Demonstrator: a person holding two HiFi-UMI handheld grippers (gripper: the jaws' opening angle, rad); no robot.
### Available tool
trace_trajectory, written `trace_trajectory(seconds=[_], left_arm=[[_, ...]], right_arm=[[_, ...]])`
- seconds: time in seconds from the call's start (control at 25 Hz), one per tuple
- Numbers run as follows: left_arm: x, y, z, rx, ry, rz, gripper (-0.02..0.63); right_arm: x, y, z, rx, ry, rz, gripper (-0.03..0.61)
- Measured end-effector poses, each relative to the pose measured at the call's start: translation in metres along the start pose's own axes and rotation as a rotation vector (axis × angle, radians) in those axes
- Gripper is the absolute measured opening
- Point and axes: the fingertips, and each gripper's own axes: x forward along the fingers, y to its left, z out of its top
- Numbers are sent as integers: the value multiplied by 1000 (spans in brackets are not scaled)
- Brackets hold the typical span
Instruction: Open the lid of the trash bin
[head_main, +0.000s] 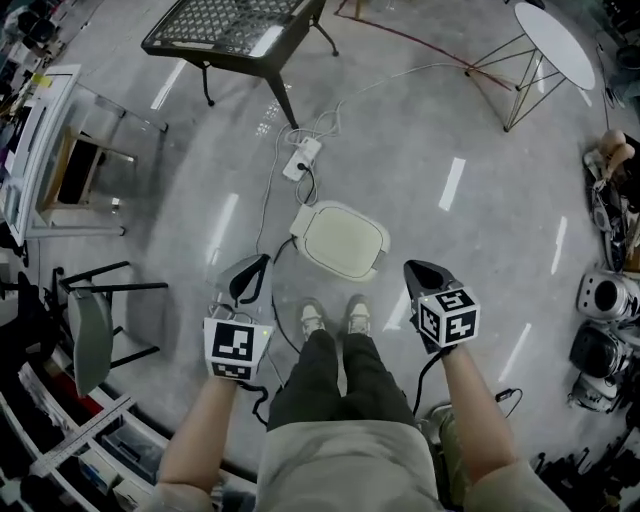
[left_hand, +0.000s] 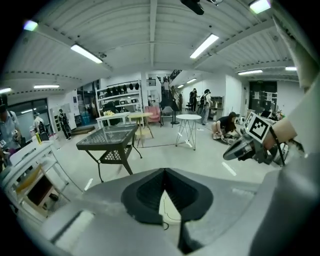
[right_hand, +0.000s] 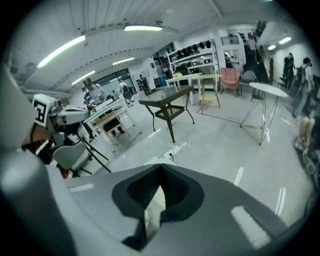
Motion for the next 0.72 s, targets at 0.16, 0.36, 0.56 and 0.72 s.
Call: trace_trajectory(seconds=[0.16,0.36,0.56,0.72], left_arm=[[39,6,-58,-34,95,-24,3],[76,8,-124,-114,186,-43,3],[100,8,-184,-180,248,-42,3],[112,11,-225,-212,289,-34,3]], right_arm=[[49,-17,-32,112,54,9,3],[108,-38,-86,163,146,-2,3],[162,-59,-146,169,247,-30,3],[198,-66,-177,178,285,-21,3]])
